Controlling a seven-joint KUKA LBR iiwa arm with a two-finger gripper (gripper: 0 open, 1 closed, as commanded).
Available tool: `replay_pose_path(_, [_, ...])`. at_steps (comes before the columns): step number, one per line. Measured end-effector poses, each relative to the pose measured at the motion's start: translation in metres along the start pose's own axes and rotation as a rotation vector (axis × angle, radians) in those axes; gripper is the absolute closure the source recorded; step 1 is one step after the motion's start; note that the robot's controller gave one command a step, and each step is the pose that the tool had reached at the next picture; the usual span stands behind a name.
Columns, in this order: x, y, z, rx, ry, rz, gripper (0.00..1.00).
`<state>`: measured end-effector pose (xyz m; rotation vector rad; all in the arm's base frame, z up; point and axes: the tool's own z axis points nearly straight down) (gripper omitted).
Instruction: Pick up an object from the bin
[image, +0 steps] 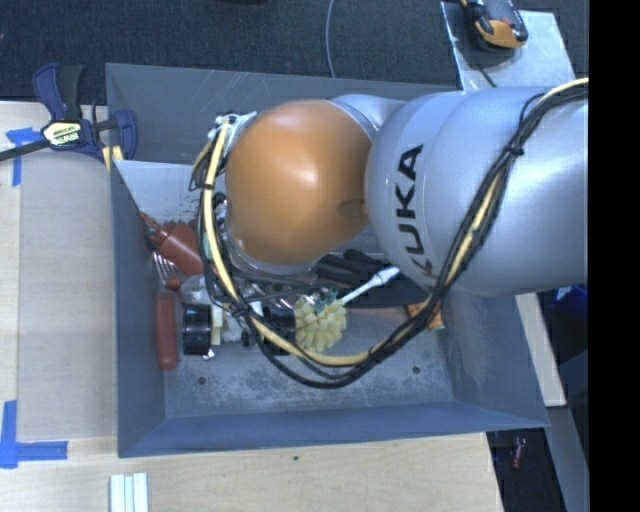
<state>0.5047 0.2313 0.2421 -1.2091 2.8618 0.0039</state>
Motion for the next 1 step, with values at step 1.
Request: replay_pose_path(1, [-0.0100, -0.0004, 0.0671, -0.002, 0.004, -0.181, 1.00])
